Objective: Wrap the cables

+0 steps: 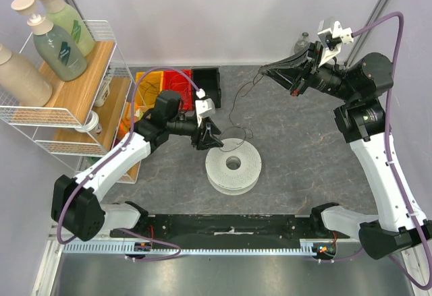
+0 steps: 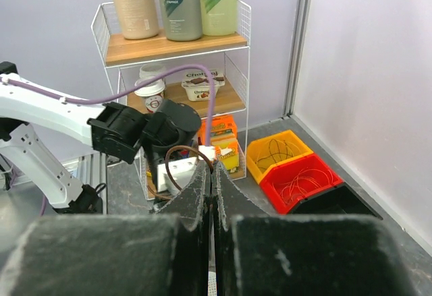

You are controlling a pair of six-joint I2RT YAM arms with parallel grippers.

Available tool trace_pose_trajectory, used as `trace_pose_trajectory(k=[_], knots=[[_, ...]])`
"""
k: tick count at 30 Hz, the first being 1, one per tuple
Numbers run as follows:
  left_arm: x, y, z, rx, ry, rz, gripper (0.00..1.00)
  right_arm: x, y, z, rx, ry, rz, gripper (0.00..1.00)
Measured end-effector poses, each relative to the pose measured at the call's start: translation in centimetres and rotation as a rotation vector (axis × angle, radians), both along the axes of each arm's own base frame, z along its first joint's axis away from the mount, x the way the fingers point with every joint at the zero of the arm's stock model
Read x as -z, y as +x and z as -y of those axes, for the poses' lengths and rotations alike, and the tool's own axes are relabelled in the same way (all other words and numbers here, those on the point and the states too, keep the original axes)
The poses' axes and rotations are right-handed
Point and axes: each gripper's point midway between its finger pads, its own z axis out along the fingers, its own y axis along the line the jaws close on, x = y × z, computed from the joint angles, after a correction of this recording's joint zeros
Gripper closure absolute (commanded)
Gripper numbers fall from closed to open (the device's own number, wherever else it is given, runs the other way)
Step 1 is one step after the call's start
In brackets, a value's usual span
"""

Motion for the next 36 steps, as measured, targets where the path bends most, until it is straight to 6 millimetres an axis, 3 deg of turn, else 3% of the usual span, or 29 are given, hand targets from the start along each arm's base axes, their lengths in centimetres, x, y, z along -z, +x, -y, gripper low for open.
trace_pose_trajectory(k=[6, 14, 18, 28, 30, 33, 35, 36], knots=[[0.8, 1.8, 1.0, -0.078, 0.006, -0.136, 0.44, -0.1, -0.3, -0.2, -0.023, 0.012, 0.000, 1.00], [-0.5, 3.6, 1.7, -0.108, -0.002, -0.180, 0.46, -0.1, -0.6, -0.3, -0.043, 0.010, 0.003, 1.00], [-0.5, 3.0, 2.3, -0.058, 0.007, -0.228, 0.43, -0.1, -0.7, -0.3, -0.046, 0.012, 0.006, 1.00], [1.6, 0.2, 3.9, 0.085, 0.046, -0.383, 0.43, -0.7, -1.4, -0.2, -0.056, 0.020, 0.020, 1.00], [1.9, -0.1, 4.2, 0.108, 0.049, -0.407, 0.48, -0.8, -1.4, -0.2, -0.060, 0.024, 0.024, 1.00], [2.8, -0.4, 4.5, 0.119, 0.064, -0.441, 0.74, -0.9, -1.5, -0.2, -0.063, 0.028, 0.026, 1.00], [3.5, -0.3, 4.6, 0.119, 0.077, -0.463, 0.97, -1.0, -1.6, -0.3, -0.065, 0.030, 0.028, 1.00], [3.7, -0.2, 4.7, 0.118, 0.081, -0.469, 0.98, -1.1, -1.6, -0.3, -0.066, 0.031, 0.030, 1.00]])
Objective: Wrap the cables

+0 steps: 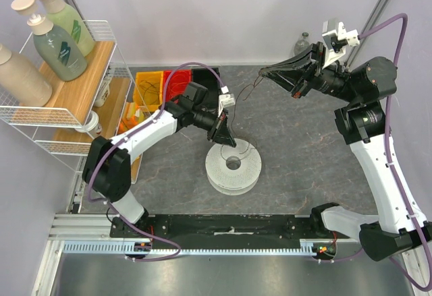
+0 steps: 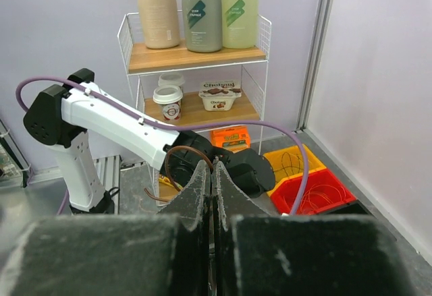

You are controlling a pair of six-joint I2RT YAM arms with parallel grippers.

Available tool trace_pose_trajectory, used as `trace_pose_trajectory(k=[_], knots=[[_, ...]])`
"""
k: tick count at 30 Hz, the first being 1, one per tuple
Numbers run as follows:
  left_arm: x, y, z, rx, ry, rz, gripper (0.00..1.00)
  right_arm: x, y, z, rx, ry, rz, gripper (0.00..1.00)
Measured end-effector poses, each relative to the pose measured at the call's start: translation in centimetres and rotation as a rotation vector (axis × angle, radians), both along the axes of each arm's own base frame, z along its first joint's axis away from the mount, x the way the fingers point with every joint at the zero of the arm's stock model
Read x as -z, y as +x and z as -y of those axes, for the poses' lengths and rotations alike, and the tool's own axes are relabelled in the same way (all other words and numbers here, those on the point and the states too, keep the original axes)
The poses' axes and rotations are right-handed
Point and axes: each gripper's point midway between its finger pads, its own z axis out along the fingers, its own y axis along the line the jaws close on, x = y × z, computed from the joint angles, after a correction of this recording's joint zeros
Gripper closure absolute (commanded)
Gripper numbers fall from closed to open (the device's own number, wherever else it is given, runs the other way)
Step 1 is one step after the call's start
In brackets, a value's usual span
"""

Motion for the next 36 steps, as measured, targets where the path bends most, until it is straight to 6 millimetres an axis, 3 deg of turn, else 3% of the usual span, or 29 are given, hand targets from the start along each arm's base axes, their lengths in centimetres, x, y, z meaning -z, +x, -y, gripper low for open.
trace_pose_trajectory(k=[4, 8, 11, 15, 19, 22, 27, 29, 32, 36], knots=[[0.1, 0.8, 0.0, -0.030, 0.004, -0.004, 0.98, 0.2, 0.1, 0.0, 0.003, -0.006, 0.001, 1.00], [-0.8, 2.7, -0.8, -0.109, -0.004, 0.017, 0.98, 1.7, 0.7, 0.8, 0.045, -0.051, -0.029, 1.00], [-3.1, 5.5, -3.1, -0.250, -0.024, 0.053, 0.98, 4.1, 1.9, 3.0, 0.147, -0.103, -0.082, 1.00], [-7.8, 10.1, -7.7, -0.488, -0.092, 0.143, 0.98, 7.4, 3.9, 6.6, 0.331, -0.204, -0.126, 1.00], [-12.0, 13.0, -11.4, -0.658, -0.142, 0.246, 0.98, 14.1, 5.8, 12.4, 0.541, -0.417, -0.181, 1.00], [-15.1, 14.0, -12.4, -0.725, -0.181, 0.327, 0.99, 19.6, 6.6, 16.3, 0.642, -0.571, -0.255, 1.00], [-20.7, 15.6, -14.2, -0.822, -0.256, 0.453, 0.98, 31.0, 6.6, 23.5, 0.718, -0.866, -0.435, 1.00], [-23.5, 16.0, -14.9, -0.852, -0.293, 0.510, 0.98, 34.2, 6.3, 26.0, 0.728, -0.935, -0.512, 1.00], [-27.0, 16.3, -15.7, -0.890, -0.342, 0.591, 0.98, 37.2, 6.1, 29.1, 0.739, -1.001, -0.596, 1.00], [-29.1, 16.6, -16.4, -0.928, -0.376, 0.641, 0.98, 38.9, 5.8, 32.3, 0.762, -1.042, -0.634, 1.00]])
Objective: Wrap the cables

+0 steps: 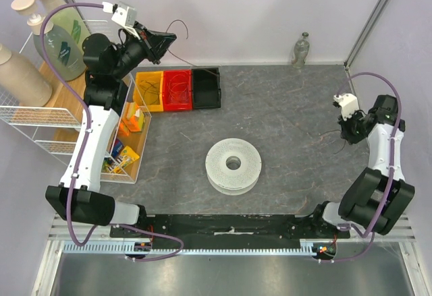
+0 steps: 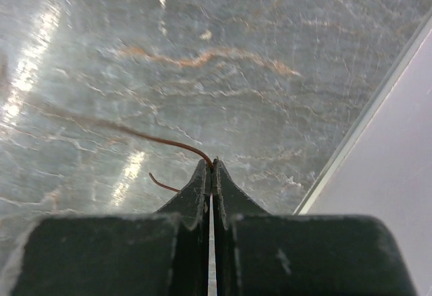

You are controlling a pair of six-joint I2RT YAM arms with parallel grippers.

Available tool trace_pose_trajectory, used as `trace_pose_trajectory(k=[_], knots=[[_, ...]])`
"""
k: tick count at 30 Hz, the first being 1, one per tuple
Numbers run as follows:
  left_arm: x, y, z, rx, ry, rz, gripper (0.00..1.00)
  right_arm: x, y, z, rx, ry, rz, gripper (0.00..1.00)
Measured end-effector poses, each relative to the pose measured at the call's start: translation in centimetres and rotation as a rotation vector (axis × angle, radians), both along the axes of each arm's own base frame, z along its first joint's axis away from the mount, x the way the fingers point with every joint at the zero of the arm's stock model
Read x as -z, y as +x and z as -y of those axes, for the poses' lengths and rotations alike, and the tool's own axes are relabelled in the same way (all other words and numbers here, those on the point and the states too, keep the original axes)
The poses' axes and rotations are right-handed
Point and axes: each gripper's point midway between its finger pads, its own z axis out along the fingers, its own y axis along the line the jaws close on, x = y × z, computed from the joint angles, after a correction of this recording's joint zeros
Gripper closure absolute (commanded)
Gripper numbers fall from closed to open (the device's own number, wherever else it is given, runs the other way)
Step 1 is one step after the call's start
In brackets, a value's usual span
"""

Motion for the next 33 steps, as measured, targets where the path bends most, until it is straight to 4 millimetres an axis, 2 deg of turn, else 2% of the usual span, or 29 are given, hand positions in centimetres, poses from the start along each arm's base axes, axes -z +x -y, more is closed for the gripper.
trace_pose_trajectory(k=[6, 13, 24, 33], knots=[[0.2, 1.2, -0.7, -0.037, -0.011, -0.005, 0.98, 2.2, -0.7, 3.3, 0.016, -0.024, -0.049, 1.00], [-0.1, 2.4, -1.1, -0.047, -0.006, -0.003, 0.98, 4.3, -1.5, 5.7, 0.022, -0.028, -0.090, 1.00], [2.1, 3.2, -1.1, -0.051, 0.073, -0.024, 0.98, 5.8, -2.0, 6.8, 0.020, 0.008, -0.108, 1.00], [3.3, 3.1, -1.0, -0.044, 0.116, -0.044, 0.98, 6.1, -1.4, 7.7, 0.040, 0.046, -0.104, 1.00]])
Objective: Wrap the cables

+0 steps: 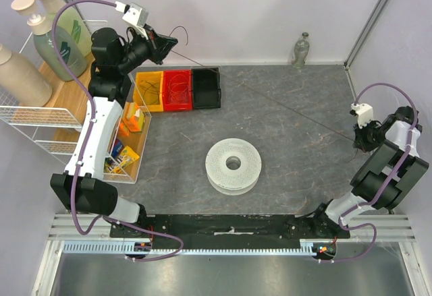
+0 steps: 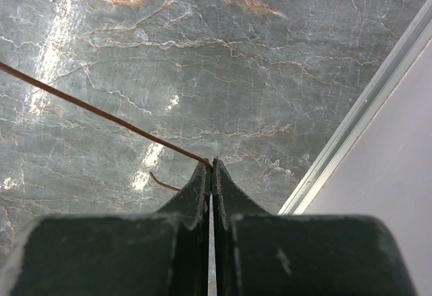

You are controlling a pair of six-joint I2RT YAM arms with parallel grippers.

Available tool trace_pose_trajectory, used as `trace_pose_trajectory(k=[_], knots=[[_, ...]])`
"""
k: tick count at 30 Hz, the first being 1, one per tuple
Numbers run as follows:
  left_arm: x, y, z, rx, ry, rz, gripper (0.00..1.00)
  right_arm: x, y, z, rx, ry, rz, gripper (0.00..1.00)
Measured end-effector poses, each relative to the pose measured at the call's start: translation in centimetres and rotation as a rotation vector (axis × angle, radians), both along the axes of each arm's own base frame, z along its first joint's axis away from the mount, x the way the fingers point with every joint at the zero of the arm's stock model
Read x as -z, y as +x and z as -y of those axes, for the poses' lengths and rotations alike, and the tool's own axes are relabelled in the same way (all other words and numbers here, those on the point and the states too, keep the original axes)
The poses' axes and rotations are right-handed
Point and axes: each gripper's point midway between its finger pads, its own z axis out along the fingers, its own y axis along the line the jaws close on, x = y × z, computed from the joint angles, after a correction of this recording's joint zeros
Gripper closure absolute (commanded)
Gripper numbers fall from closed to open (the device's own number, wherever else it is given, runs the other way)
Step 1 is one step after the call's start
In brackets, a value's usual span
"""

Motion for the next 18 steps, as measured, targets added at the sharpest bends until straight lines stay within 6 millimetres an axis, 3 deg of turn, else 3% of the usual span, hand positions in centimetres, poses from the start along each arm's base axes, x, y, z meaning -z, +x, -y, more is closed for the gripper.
trace_pose_trajectory(k=[18], knots=[[1.8, 0.4, 0.3, 0.022, 0.023, -0.045, 0.98, 0.7, -0.7, 0.5, 0.020, 0.014, -0.025, 1.00]])
